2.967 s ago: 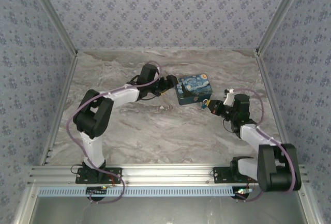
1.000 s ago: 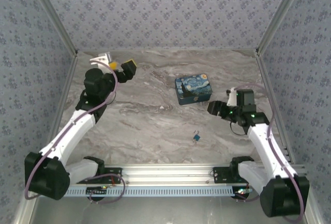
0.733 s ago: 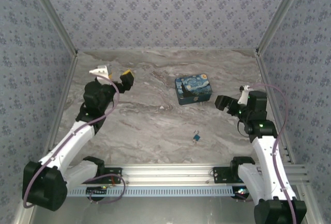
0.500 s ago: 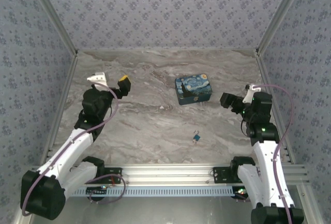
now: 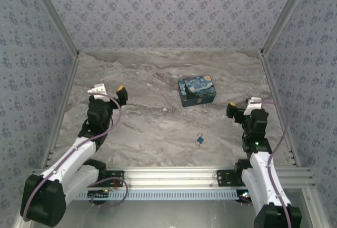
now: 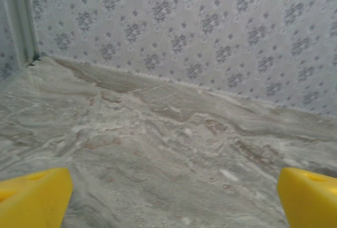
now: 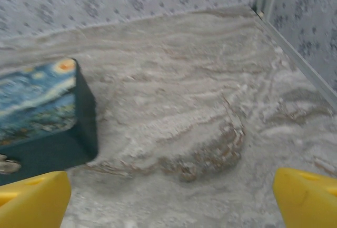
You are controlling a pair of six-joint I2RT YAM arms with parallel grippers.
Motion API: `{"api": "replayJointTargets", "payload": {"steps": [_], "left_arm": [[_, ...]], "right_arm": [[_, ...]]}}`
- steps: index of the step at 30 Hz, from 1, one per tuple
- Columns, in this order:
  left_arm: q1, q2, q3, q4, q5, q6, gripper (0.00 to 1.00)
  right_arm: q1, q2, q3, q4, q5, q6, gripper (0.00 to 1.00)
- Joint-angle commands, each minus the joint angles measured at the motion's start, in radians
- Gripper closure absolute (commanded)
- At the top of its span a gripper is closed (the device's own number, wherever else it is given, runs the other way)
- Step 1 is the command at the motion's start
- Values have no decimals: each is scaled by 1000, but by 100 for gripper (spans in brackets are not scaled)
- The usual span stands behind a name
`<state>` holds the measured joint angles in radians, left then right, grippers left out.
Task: Unlock the padlock with the key
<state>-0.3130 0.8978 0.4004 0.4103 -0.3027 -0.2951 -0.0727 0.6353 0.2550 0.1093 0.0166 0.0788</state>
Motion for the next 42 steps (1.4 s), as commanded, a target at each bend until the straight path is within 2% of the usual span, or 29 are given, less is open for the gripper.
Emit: {"api": "replayJointTargets", "payload": {"steps": [1,5,8,20,23,25,27,30,34,40,42], "left_arm": [[8,41,11,-48,-119,63,1],[8,105,-3,-28,-160,88,1],[8,160,-2,0,-204,106,0],[8,204,28,12,-209,190,1],[8,186,21,2,-206,202,1],[8,178,23,-23,-214,222,1],[8,179,22,-39,-218,247,0],[9,194,9,-30,-212,279,1],[29,231,-40,79,-131,310,1],[91,331,-113,330,-12,315,1],[107,372,-95,326,8,332,1]], "right_arm": [[-18,66,-54,248,68,-13,0],[-39,249,-59,380,33,-10,0],[-41,386,-80,544,34,-2,0],[-47,798,-15,889,-30,-8,0],[-34,880,11,920,-42,-25,0],[-26,867,88,764,-45,-38,0],[21,883,134,690,-9,-86,0],[18,883,134,685,-22,-86,0],[19,884,133,689,-25,-86,0],[18,883,132,690,-24,-87,0],[18,883,132,691,-24,-87,0]]}}
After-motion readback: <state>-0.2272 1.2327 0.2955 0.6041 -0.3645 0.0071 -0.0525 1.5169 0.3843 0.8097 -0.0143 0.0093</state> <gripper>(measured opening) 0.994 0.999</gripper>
